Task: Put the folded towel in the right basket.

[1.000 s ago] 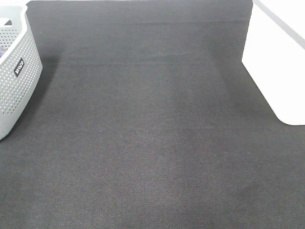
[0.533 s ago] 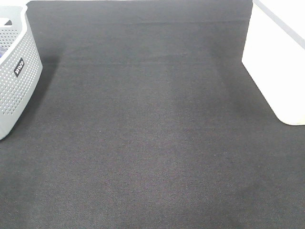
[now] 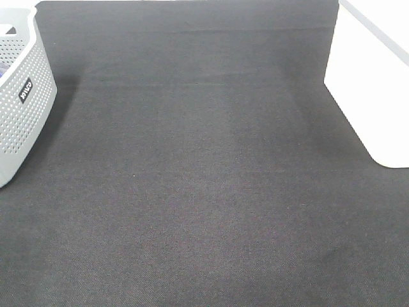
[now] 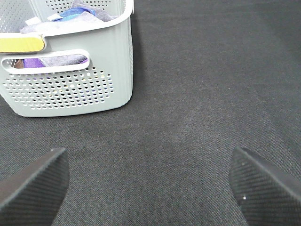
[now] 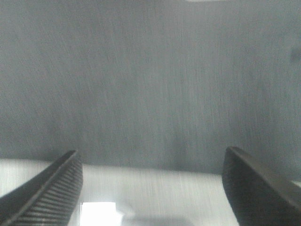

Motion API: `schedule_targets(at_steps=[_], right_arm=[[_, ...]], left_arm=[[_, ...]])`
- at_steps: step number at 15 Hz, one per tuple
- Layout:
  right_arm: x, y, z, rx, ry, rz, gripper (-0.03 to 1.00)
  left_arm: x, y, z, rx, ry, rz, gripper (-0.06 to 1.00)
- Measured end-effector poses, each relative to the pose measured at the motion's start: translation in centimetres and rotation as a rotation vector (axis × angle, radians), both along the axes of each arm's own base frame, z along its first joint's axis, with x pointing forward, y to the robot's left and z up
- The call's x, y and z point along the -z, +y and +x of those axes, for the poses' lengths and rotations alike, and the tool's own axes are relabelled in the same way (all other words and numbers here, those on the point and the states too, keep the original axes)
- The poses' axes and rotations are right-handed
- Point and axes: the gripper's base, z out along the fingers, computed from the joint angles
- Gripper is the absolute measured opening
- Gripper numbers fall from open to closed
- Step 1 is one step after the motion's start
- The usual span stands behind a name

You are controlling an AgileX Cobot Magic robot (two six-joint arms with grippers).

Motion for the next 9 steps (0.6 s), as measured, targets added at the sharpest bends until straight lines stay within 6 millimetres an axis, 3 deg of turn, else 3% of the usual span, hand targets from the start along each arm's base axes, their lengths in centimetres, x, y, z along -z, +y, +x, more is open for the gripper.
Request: schedule_targets(at_steps=[4,9], right_arm=[[0.8,-0.1,-3.6,-0.058,-0.299,0.022,0.77],[1.1,0.1,-3.7,-0.095,-0.329,0.014,0.77]], left_arm=[[0.0,0.0,0.0,0.0,0.0,0.0,0.87],[0.0,0.0,0.0,0.0,0.0,0.0,0.87]])
